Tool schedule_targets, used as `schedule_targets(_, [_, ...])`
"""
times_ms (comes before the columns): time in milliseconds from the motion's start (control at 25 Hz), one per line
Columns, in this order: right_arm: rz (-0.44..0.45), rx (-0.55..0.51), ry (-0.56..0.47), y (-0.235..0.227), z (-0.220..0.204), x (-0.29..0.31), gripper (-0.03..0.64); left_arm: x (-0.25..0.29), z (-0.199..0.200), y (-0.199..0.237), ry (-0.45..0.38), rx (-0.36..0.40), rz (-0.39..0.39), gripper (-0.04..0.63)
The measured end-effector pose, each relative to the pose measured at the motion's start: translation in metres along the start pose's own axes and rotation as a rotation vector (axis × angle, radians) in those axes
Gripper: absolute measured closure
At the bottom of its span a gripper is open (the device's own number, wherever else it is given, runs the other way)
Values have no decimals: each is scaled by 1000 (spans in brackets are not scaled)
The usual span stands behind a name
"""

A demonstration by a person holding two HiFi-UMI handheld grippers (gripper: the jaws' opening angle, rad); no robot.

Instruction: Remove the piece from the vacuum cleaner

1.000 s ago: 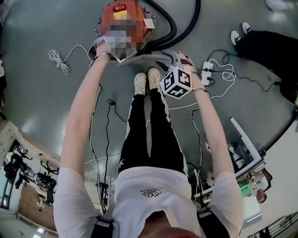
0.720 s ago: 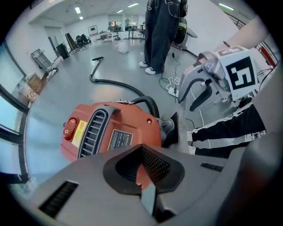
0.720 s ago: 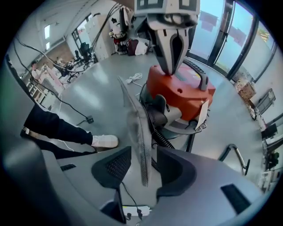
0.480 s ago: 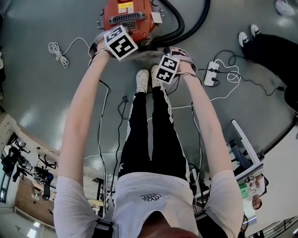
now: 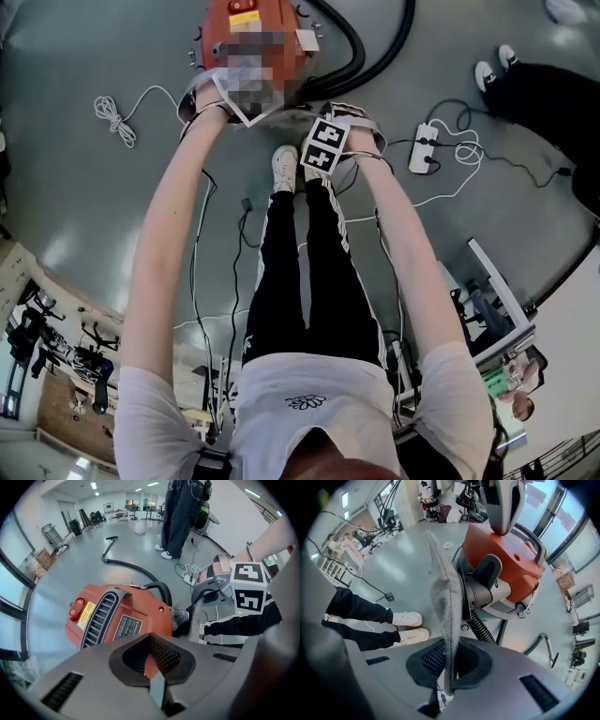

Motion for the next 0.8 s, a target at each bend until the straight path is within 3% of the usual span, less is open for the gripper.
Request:
schedule_targets(120, [6,-10,0,8,-2,-2,595,1,2,0,29,25,7,591])
schedule_targets(800, [-15,10,-65,43,0,-8,595,0,2,-2,40,15,47,591])
Point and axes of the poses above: the fingertips, and each gripper's own axes: x forward along the fingers, y to its left, z out of its top, the point moved 3 cm from there along -x, backward along the fingers, and after that the axes turned 11 degrees about x, right-handed, at the moved point
